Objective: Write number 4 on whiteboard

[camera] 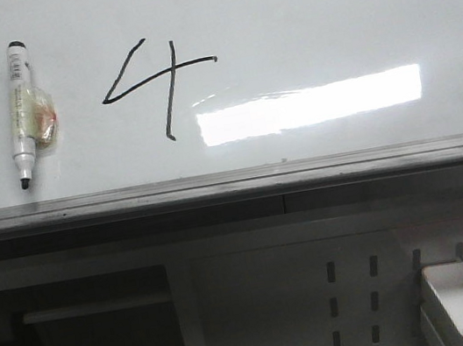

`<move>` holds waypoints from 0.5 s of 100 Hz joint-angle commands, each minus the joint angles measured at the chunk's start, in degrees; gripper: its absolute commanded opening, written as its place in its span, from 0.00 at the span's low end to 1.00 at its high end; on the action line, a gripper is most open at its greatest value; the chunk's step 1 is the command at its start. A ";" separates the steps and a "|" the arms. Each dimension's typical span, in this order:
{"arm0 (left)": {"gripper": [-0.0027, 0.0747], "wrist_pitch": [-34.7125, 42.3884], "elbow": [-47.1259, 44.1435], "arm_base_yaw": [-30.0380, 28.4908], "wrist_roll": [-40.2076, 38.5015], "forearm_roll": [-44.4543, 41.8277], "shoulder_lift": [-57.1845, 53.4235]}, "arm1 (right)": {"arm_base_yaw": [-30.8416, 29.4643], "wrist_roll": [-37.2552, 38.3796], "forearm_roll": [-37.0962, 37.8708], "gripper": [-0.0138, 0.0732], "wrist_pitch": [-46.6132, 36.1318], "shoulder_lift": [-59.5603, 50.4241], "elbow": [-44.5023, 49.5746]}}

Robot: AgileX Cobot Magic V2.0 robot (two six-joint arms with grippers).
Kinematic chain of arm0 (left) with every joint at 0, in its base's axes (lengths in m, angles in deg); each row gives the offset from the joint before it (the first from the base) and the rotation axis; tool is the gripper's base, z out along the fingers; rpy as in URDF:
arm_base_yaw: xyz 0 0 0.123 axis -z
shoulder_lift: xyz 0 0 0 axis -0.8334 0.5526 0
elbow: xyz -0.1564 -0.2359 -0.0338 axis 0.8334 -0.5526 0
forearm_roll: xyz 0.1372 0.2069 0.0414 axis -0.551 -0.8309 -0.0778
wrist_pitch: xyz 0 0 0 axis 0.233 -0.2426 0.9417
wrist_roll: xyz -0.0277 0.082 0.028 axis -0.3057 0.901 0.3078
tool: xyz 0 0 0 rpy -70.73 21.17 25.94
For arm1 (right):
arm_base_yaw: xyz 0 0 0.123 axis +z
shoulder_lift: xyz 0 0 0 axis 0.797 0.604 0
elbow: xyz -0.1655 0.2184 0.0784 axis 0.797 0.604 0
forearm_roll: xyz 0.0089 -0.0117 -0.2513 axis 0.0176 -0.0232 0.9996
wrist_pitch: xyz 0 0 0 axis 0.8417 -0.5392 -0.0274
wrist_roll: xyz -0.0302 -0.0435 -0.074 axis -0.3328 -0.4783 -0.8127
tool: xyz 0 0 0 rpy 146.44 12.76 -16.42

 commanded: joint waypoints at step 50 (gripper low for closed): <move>0.01 3.95 -1.47 -0.18 -0.01 -0.24 0.62 | -0.28 0.00 0.96 0.10 -4.42 0.46 -1.47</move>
